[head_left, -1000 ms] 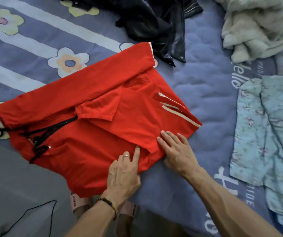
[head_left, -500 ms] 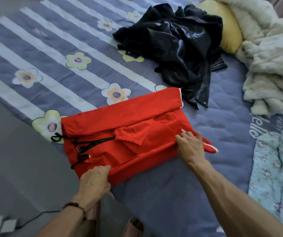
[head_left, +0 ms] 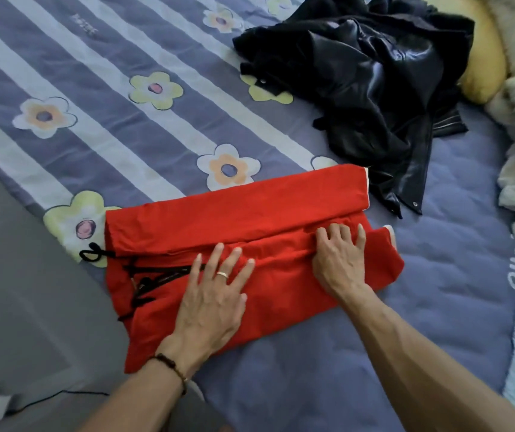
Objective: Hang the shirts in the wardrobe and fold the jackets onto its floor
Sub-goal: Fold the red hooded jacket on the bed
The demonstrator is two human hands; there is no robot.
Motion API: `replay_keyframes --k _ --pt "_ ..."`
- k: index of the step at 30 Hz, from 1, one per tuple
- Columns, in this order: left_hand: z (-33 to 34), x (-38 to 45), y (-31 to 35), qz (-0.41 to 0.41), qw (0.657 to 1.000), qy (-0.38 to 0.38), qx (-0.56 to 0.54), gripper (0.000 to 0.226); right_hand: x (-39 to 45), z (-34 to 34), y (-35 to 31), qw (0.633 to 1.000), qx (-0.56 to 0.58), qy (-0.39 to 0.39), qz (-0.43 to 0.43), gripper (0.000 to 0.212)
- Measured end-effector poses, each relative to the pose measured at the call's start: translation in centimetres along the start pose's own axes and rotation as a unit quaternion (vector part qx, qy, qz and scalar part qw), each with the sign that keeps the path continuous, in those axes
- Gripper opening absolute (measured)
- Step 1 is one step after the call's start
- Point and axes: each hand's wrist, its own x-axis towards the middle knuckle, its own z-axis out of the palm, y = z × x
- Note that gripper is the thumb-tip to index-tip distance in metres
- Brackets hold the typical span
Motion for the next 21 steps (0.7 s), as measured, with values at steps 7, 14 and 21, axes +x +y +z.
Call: replay_keyframes --k 7,14,21 --pt "5.3 7.1 2.1 0.004 0.995 -0.078 0.067 0.066 -4.8 3.5 2.3 0.986 0.073 0.013 -0.149 0.064" --pt "4.9 8.6 2.2 0.037 0.99 -0.112 0.081 0.072 -0.7 4.7 8.4 0.988 0.028 -0.089 0.125 0.069" --pt "-1.3 15.3 -0.4 0.226 0.974 -0.02 0.015 0.067 -0.7 3.9 0.4 0.91 0.152 -0.141 0.36 0.081"
